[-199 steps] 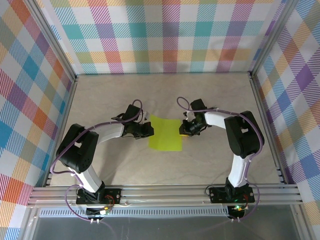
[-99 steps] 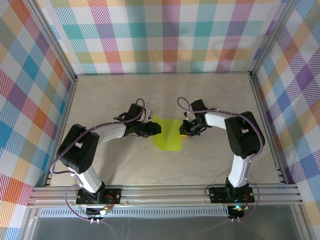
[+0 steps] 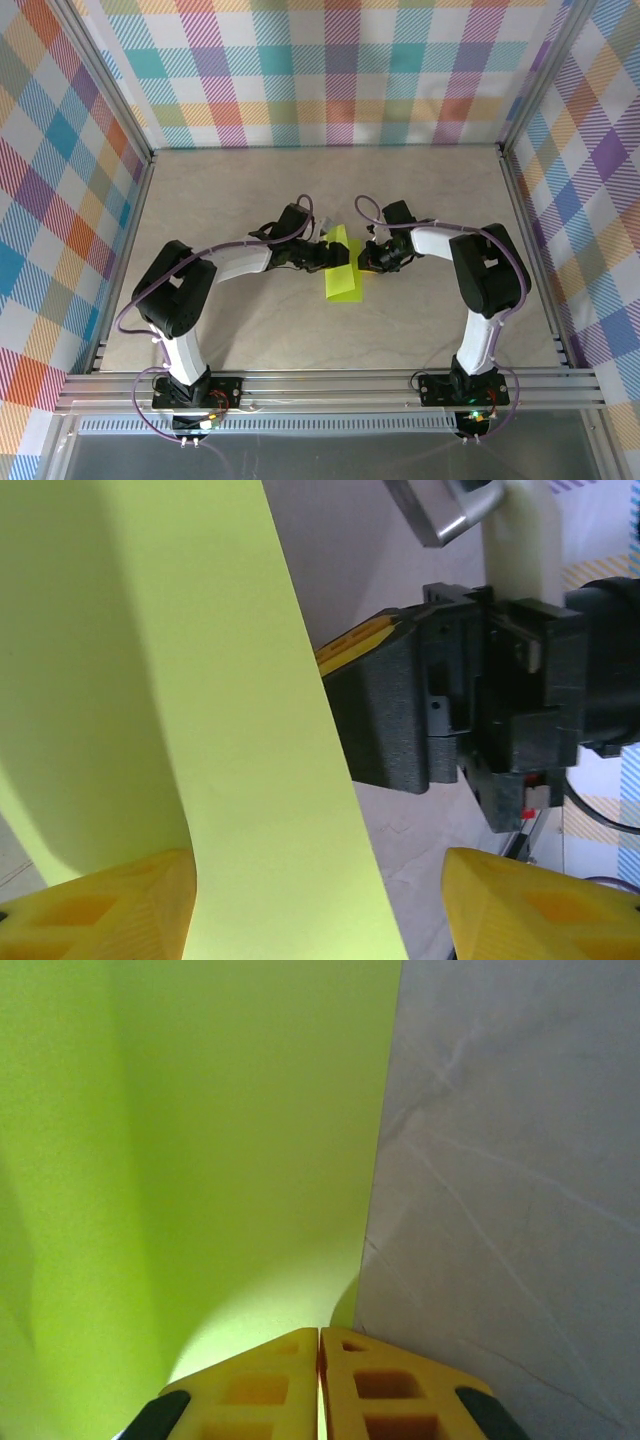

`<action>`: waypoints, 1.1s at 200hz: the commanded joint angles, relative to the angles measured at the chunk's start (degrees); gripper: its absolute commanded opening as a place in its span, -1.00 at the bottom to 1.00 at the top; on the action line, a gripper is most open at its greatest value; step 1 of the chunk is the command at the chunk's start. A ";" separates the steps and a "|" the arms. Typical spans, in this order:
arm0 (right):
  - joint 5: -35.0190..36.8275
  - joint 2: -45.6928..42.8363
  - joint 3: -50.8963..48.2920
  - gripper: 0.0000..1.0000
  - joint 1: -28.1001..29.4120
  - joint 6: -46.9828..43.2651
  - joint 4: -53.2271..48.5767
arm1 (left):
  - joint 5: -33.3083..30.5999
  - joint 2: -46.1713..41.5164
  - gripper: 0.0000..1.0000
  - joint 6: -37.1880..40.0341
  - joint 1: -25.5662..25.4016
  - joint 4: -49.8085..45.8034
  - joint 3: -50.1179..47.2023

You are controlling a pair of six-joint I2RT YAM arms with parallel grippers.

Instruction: Fold a paper plane with a square sheet of paper (fold left side to right side)

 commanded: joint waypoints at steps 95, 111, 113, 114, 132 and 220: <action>-0.77 -1.24 -3.24 -0.78 0.22 1.70 1.31 | -2.19 1.51 -0.63 1.46 -0.55 -2.04 0.11; -1.28 -2.40 -3.20 -0.77 0.06 1.87 1.79 | -2.66 1.19 -0.67 1.78 -0.55 -2.52 0.02; -1.37 -2.60 -3.23 -0.77 0.05 1.96 1.84 | -2.70 1.18 -0.67 1.74 -0.55 -2.55 -0.02; -1.40 -2.74 -3.19 -0.76 0.04 1.97 1.93 | -2.66 1.17 -0.67 1.78 -0.55 -2.55 -0.05; -1.67 -4.82 -3.56 -0.70 -0.51 2.35 2.53 | -2.88 0.80 -0.69 1.88 -0.55 -2.68 -0.23; -14.51 -10.60 -7.63 -0.13 -4.01 7.23 11.41 | -2.93 -0.13 -0.72 2.34 -0.55 -3.06 -0.92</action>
